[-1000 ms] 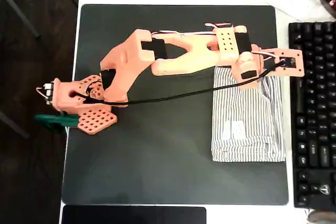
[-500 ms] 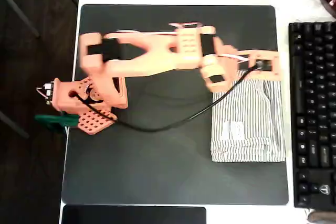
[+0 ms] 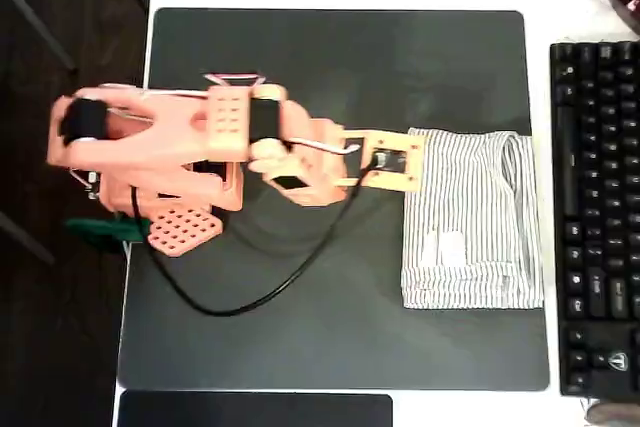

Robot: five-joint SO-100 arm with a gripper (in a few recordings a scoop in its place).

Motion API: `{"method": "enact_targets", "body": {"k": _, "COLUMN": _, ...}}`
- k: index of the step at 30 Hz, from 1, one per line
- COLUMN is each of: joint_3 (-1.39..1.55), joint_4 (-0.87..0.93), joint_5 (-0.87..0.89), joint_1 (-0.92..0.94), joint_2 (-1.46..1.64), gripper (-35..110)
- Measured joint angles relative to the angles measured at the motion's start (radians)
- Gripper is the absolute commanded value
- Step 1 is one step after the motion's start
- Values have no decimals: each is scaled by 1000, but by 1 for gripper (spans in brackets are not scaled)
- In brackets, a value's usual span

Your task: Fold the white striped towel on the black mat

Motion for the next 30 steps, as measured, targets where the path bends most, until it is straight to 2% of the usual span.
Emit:
{"method": "enact_targets", "body": {"k": 12, "joint_3": 275, "joint_4": 241, "joint_5": 9, "joint_1": -2, "joint_2": 525, "gripper": 0}}
{"method": "enact_targets", "body": {"k": 22, "joint_3": 367, "joint_4": 273, "joint_5": 3, "joint_1": 2, "joint_2": 667, "gripper": 0}}
{"method": "enact_targets", "body": {"k": 30, "joint_3": 454, "joint_4": 259, "joint_5": -72, "joint_1": 34, "joint_2": 678, "gripper": 0}}
